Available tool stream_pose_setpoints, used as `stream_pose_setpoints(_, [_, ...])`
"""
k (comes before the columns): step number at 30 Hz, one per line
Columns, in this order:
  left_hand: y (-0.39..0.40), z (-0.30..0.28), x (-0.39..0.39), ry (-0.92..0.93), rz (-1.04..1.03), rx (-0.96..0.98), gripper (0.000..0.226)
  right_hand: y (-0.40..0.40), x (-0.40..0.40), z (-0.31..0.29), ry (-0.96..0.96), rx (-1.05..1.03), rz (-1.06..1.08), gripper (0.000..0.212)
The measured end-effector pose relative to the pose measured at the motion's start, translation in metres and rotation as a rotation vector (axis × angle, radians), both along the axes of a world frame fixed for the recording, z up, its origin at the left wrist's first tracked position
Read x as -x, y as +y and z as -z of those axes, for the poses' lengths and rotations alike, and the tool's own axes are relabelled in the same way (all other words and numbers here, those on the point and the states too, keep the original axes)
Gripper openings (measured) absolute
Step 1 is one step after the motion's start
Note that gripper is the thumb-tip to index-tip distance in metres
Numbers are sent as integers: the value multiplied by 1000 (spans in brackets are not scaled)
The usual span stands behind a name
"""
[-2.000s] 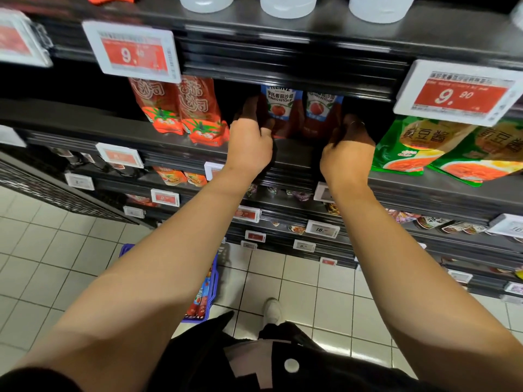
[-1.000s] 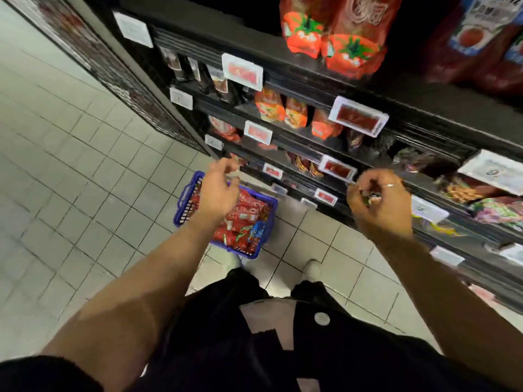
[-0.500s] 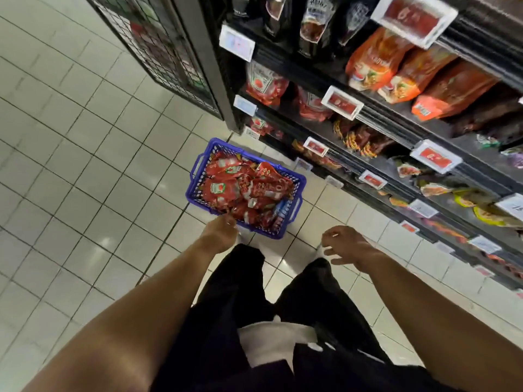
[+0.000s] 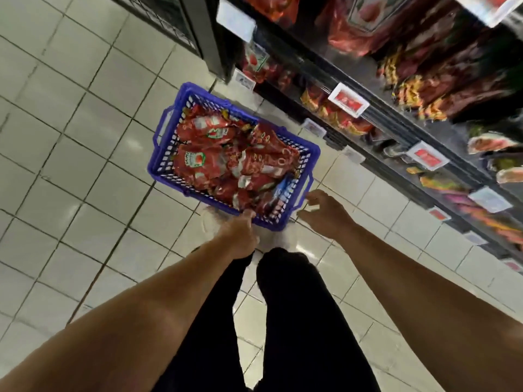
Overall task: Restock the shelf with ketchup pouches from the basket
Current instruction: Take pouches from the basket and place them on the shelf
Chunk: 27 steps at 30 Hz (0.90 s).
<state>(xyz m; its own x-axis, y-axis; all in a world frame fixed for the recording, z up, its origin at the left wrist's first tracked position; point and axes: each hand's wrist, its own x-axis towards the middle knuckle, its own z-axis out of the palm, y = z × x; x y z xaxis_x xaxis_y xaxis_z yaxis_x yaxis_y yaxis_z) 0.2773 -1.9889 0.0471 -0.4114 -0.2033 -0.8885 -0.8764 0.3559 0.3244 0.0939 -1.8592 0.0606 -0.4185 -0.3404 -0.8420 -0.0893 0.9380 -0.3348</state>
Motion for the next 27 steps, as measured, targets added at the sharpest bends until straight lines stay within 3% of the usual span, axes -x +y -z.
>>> stream_pose_setpoints(2, [12, 45, 11, 1, 25, -20, 65, -8, 10, 45, -27, 23, -28, 54])
stream_pose_setpoints(5, [23, 101, 32, 125, 7, -7, 73, -19, 28, 101, 46, 95, -150, 34])
stream_pose_setpoints(8, [29, 153, 56, 149, 7, 64, 81, -35, 46, 154, 94, 104, -349, 52])
stream_pose_setpoints(10, [29, 179, 69, 81, -5, 85, 83, -43, 52, 179, 93, 51, -447, 49])
stream_pose_setpoints(14, [34, 209, 93, 99, 71, 185, 50, -49, 49, 214, 277, -86, -712, 41])
stream_pose_setpoints(18, [33, 218, 104, 115, 80, 329, 27, -50, 48, 227, 463, -25, -911, 26])
stream_pose_setpoints(22, [25, 209, 101, 125, 45, 311, 22, -45, 59, 209, 356, 10, -843, 13])
stream_pose_setpoints(27, [6, 151, 83, 247, -52, 317, 23, -23, 52, 135, 294, 263, -638, 22])
